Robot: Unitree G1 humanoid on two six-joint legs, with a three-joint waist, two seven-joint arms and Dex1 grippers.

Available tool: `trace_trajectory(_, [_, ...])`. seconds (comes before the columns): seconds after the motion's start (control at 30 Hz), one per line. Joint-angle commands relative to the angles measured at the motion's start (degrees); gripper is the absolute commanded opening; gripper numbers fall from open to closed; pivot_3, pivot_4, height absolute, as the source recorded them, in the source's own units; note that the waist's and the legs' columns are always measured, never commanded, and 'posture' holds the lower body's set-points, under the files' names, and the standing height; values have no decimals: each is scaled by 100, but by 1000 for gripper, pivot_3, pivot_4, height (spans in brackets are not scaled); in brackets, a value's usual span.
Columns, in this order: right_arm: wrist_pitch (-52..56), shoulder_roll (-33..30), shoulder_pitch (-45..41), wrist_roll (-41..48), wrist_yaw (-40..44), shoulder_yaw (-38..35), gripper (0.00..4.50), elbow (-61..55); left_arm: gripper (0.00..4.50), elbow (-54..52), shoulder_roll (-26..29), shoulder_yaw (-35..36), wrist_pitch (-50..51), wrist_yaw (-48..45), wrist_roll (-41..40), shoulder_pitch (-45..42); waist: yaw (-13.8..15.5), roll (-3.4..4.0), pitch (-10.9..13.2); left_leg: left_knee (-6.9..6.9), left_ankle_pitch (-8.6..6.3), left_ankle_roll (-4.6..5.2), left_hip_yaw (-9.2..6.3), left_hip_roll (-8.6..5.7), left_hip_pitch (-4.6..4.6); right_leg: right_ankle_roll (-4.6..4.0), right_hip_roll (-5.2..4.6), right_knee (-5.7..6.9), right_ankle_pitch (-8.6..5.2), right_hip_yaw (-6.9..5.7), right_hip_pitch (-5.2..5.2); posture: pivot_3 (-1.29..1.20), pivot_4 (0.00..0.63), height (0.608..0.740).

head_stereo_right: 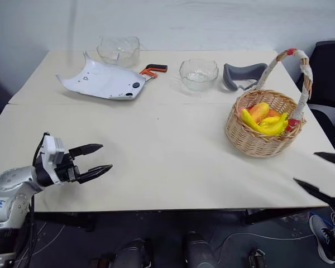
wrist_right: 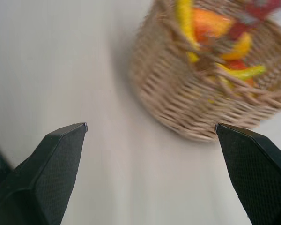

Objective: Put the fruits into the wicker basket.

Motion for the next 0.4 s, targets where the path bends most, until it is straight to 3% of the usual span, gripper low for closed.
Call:
trace_trajectory(0.03, [-96,247,-304,136,-110,672,4479,-260,4500,69,241,-165,-775,-136,706,399,-17,-2,0,-4,-1,-3,-4,0,4,-3,-1,-5,-1,-2,7,0,150,740])
trace_trajectory(0.27, [-375,912,-1537,-139,25,2743,4479,-107,4500,-282,-8,-8,-1121,519,973,712,7,-1,-1,-16,1,1,-15,-1,3,-10,-10,-4,-1,-11,5,0,150,740])
trace_trajectory(0.4, [-598,1438,-2216,-421,-343,3336,4479,297,4500,-772,-187,170,-941,1033,997,930,42,1,0,-16,0,6,-14,-1,-5,-12,-12,-2,0,-11,-4,0,150,740])
